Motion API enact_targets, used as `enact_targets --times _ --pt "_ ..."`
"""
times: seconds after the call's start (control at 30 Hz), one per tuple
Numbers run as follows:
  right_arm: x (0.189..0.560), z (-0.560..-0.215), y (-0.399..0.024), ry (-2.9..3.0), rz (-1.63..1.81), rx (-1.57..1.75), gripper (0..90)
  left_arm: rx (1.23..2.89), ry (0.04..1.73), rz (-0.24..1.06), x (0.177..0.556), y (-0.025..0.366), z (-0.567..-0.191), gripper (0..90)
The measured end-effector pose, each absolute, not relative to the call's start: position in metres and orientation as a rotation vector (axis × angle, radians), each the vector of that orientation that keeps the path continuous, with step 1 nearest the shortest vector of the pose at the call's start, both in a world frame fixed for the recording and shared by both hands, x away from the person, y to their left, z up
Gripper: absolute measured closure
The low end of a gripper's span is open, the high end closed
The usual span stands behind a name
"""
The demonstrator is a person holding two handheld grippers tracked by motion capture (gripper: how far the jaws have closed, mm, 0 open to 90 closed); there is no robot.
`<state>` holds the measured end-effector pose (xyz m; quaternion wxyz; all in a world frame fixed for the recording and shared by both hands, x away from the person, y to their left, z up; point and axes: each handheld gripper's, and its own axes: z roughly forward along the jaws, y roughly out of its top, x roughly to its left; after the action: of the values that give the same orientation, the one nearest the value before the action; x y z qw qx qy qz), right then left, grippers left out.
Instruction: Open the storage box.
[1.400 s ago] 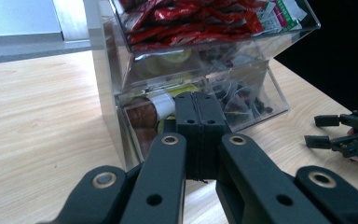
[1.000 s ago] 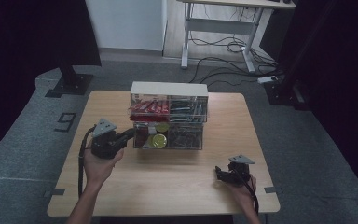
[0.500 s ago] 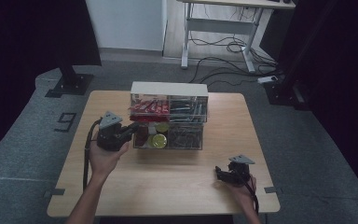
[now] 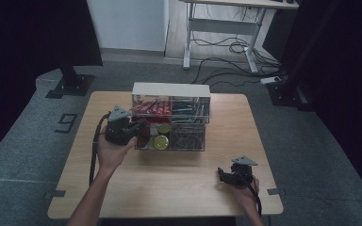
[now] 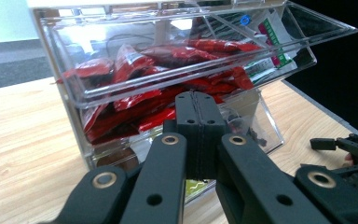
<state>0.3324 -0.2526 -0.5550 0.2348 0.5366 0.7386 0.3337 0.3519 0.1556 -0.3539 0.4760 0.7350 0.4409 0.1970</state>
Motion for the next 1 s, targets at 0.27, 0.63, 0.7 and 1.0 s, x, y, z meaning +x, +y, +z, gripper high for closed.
enact_targets --times 0.27,0.63,0.7,1.0 --pt "0.332 -0.555 -0.253 2.027 0.916 1.472 17.3 1.805 1.079 0.479 0.360 0.149 -0.353 90.0" --pt "0.332 -0.555 -0.253 2.027 0.915 1.470 17.3 1.802 1.080 0.465 0.363 0.146 -0.352 90.0" --pt "0.332 -0.555 -0.253 2.027 0.915 1.469 17.3 1.802 1.080 0.466 0.363 0.146 -0.351 90.0" --pt "0.332 -0.555 -0.253 2.027 0.916 1.472 17.3 1.802 1.080 0.475 0.363 0.147 -0.347 90.0"
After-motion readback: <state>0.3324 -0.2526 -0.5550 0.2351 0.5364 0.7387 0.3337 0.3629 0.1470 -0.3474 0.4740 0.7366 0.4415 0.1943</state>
